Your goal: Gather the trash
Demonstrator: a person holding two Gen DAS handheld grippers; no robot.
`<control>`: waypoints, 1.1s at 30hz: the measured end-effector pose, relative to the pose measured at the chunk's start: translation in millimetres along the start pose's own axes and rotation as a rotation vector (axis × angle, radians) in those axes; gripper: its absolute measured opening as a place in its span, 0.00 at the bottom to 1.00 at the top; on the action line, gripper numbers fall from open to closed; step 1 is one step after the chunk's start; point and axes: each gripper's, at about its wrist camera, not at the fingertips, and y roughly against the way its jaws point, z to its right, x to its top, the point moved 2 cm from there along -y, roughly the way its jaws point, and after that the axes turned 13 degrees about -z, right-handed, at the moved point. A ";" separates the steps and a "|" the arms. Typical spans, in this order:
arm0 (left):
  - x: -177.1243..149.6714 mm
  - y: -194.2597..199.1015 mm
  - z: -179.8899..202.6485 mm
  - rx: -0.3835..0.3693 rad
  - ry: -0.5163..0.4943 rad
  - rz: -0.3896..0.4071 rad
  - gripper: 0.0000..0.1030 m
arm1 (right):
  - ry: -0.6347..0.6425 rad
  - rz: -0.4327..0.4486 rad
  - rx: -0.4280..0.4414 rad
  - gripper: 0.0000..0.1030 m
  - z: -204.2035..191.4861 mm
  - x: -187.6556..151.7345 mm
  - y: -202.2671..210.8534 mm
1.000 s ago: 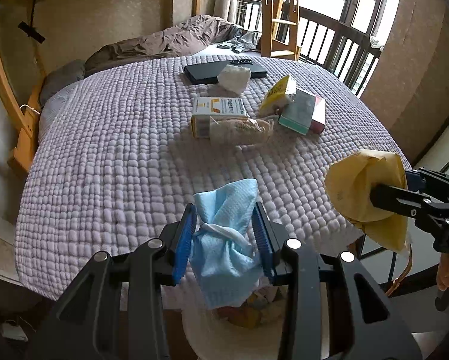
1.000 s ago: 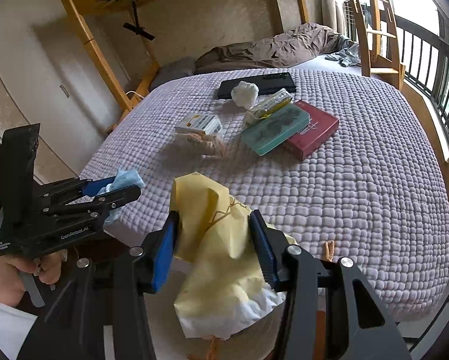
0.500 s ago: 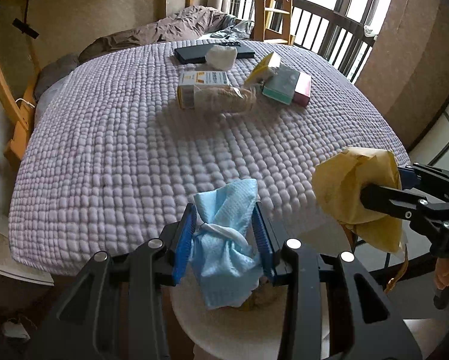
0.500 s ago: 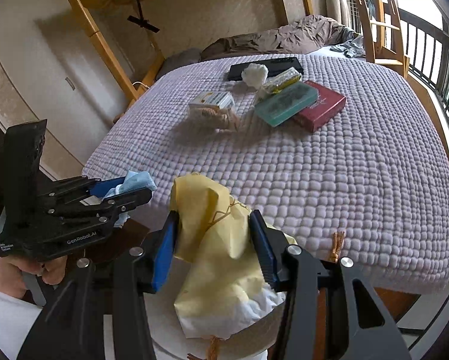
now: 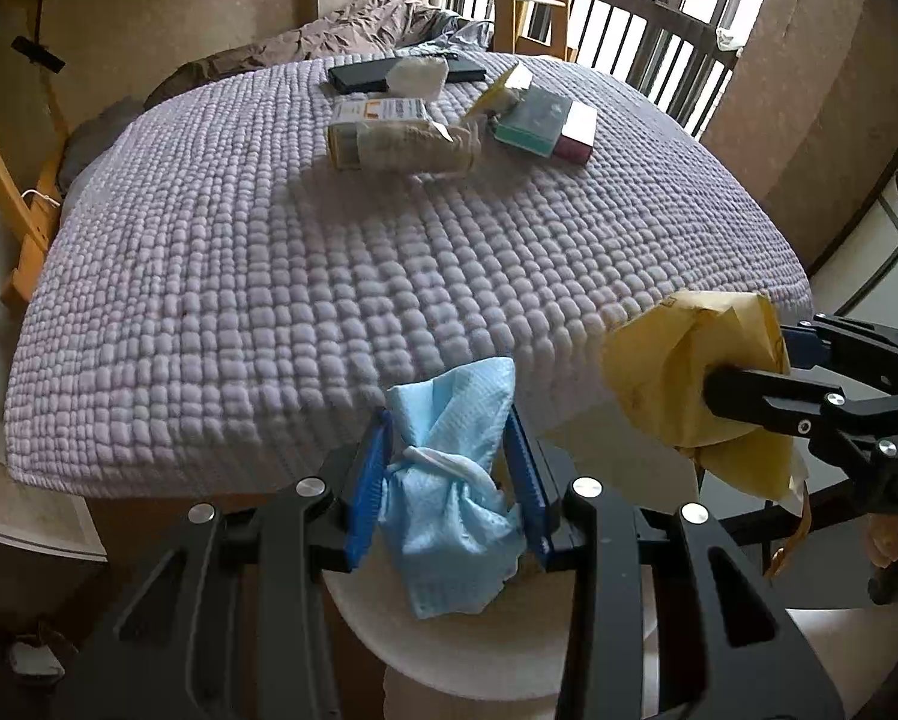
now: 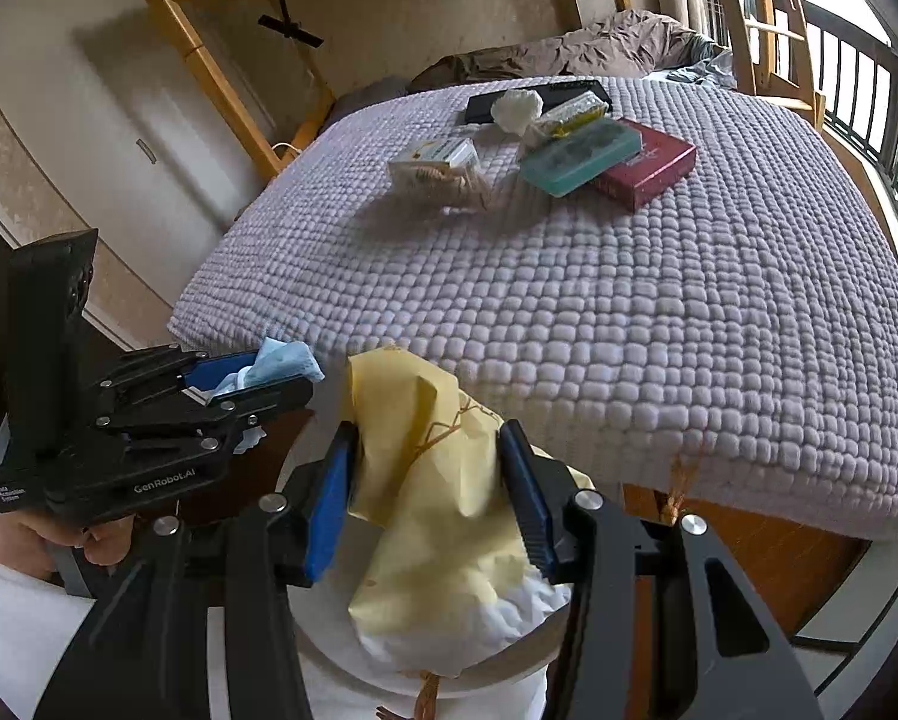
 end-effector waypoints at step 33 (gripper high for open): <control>-22.7 -29.9 8.2 0.009 -0.023 -0.102 0.40 | 0.001 -0.092 0.005 0.46 -2.3 -27.0 -29.0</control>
